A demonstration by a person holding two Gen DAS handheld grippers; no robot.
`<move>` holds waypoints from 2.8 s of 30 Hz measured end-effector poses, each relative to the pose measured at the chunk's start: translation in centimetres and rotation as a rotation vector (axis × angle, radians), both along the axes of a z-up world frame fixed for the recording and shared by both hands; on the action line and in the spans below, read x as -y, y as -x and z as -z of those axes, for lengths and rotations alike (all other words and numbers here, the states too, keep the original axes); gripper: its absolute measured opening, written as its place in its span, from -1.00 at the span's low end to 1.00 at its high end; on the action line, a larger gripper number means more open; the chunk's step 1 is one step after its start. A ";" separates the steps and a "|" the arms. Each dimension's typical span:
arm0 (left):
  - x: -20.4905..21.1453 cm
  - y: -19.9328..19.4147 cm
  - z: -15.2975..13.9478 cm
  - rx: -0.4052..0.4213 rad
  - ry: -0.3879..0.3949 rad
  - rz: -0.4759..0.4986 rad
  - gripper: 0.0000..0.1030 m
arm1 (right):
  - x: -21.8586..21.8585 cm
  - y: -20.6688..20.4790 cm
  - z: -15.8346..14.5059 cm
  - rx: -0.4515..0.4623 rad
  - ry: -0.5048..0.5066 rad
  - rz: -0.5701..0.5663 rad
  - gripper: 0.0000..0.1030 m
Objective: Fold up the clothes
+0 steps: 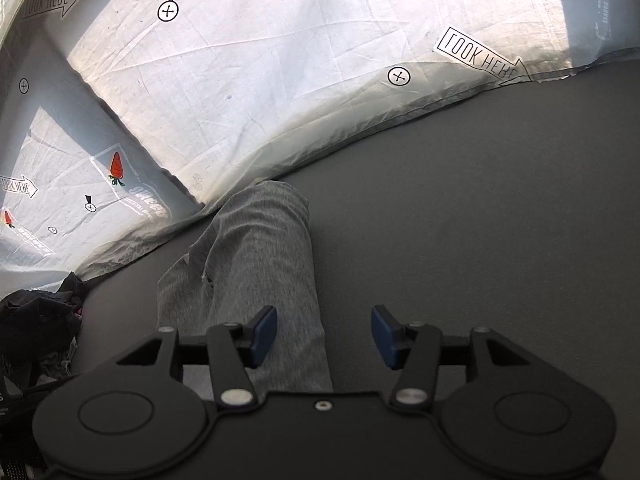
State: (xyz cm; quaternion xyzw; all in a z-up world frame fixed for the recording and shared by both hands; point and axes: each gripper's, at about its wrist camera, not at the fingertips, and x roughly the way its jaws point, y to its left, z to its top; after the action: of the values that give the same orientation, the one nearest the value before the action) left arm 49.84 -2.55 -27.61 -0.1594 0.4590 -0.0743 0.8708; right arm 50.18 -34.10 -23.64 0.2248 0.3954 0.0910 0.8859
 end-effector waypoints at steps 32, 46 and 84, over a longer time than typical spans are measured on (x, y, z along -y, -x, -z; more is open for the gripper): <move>7.9 9.2 -9.9 0.260 -0.003 0.131 -0.85 | -4.7 10.9 -9.6 0.171 0.319 -0.124 -0.56; 23.0 19.0 -14.0 0.310 0.106 0.419 -0.85 | 9.1 26.5 -12.7 0.142 0.432 0.162 -0.56; 59.1 -3.2 -1.8 0.158 -0.235 0.295 -0.38 | 46.7 5.1 1.9 0.160 0.642 0.113 -0.69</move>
State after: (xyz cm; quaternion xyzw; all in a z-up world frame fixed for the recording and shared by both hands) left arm 53.01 -61.62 -25.83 0.0187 0.4130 -0.1593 0.8965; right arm 45.04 -80.82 -25.49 -0.0519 0.3201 -0.0701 0.9434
